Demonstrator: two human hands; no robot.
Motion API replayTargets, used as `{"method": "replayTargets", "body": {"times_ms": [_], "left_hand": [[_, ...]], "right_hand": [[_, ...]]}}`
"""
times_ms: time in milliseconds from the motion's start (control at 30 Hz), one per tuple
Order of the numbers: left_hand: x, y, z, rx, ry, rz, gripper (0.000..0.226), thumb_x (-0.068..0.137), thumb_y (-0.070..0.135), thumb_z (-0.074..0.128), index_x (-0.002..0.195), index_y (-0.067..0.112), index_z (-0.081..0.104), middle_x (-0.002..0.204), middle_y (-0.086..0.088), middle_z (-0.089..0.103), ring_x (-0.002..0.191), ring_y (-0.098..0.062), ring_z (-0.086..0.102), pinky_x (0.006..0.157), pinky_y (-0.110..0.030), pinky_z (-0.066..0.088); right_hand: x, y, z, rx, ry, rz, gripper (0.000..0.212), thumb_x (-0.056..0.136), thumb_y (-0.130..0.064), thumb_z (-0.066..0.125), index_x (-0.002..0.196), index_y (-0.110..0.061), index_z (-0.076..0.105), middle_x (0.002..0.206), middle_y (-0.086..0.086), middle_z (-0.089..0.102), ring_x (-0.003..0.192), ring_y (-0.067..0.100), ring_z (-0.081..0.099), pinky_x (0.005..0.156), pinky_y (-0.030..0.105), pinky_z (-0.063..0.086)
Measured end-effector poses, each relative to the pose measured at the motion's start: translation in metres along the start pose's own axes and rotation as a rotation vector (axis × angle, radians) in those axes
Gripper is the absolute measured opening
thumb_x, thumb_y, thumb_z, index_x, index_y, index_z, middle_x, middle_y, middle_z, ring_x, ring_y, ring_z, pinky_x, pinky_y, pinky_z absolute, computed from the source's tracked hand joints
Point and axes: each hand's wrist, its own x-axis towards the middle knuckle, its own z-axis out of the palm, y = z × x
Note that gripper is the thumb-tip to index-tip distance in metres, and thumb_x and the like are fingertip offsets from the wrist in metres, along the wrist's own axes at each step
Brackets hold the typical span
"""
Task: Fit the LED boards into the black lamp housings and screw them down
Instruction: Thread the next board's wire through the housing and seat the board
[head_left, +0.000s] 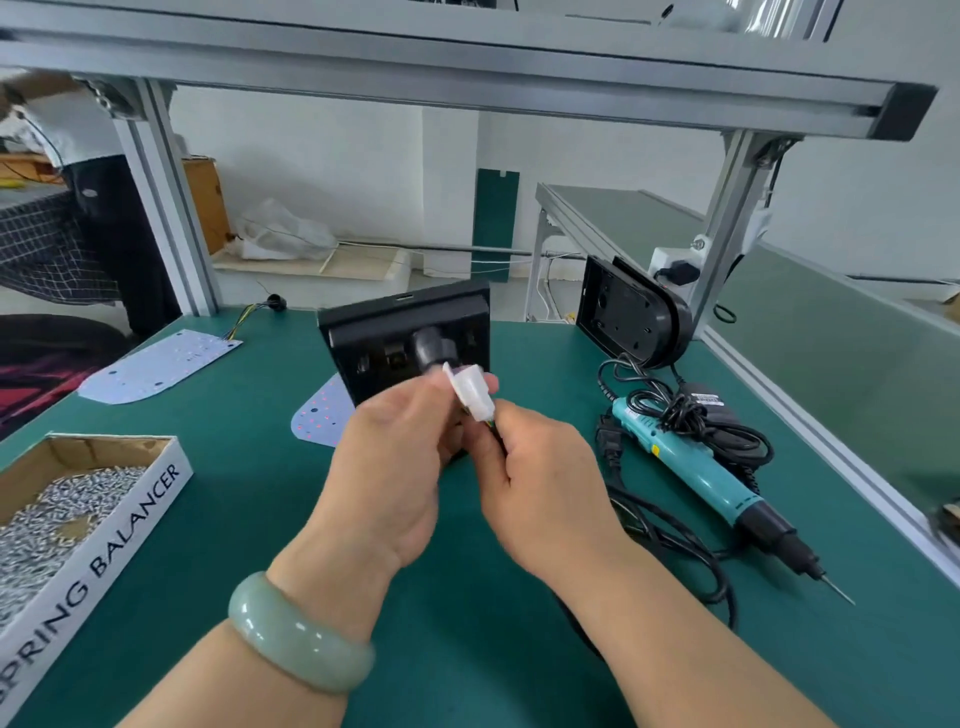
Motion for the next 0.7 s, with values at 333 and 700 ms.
{"method": "replayTargets", "body": {"times_ms": [333,700], "left_hand": [[0.002,0.013,0.014,-0.488,0.117,-0.309,0.036,0.096,0.023,0.053,0.067,0.006,0.066,0.064,-0.006,0.068,0.070,-0.021,0.070,0.068,-0.031,0.056],[0.002,0.006,0.012,-0.251,0.038,-0.273,0.031,0.099,0.027,0.048,0.080,0.006,0.061,0.072,-0.006,0.069,0.082,-0.022,0.068,0.073,-0.032,0.055]], "right_hand": [[0.003,-0.004,-0.008,0.111,-0.078,-0.103,0.033,0.091,-0.030,0.049,0.064,-0.013,0.048,0.052,-0.009,0.039,0.046,0.018,0.036,0.045,0.028,0.029],[-0.012,0.013,-0.022,0.081,-0.069,-0.179,0.035,0.091,-0.021,0.051,0.060,-0.017,0.036,0.049,-0.012,0.027,0.044,0.016,0.028,0.044,0.023,0.023]]}}
